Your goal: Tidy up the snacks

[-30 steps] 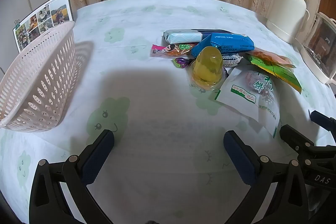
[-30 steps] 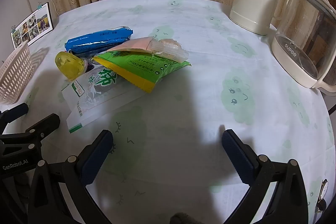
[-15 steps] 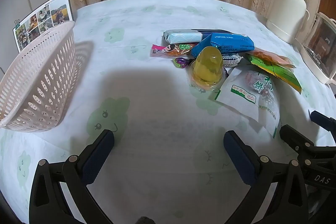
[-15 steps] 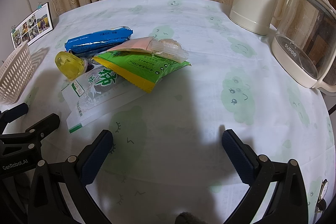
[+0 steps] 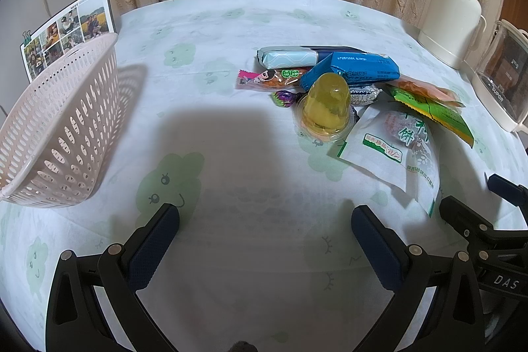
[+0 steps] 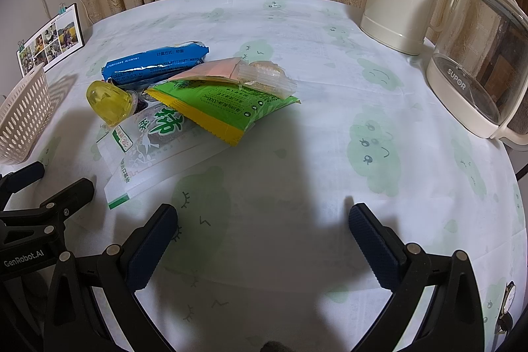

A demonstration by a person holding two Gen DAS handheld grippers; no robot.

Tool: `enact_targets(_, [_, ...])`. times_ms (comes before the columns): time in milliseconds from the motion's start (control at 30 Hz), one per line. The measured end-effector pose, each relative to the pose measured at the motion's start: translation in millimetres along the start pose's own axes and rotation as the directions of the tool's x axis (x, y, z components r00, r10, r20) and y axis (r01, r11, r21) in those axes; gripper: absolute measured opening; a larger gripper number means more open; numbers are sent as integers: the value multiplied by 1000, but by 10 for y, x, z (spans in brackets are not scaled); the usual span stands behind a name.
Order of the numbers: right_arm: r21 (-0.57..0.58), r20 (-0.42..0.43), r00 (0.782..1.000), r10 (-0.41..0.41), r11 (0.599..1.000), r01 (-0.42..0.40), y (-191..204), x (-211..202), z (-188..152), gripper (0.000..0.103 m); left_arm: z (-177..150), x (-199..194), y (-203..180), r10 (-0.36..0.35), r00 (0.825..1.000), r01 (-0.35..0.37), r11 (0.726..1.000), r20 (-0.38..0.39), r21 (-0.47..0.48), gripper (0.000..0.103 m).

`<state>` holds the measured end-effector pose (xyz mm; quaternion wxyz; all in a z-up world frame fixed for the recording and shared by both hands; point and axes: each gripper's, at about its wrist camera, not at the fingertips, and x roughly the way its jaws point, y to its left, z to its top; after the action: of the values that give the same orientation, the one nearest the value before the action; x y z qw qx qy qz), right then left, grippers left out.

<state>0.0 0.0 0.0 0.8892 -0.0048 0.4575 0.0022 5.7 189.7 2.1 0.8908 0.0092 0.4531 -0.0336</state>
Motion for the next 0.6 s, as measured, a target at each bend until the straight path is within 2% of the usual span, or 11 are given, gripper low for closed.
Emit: enact_targets(600, [-12, -11, 1000, 10, 1000, -11, -29, -7, -6, 103, 8, 12, 10, -2, 1000, 2, 1000, -4, 4, 103])
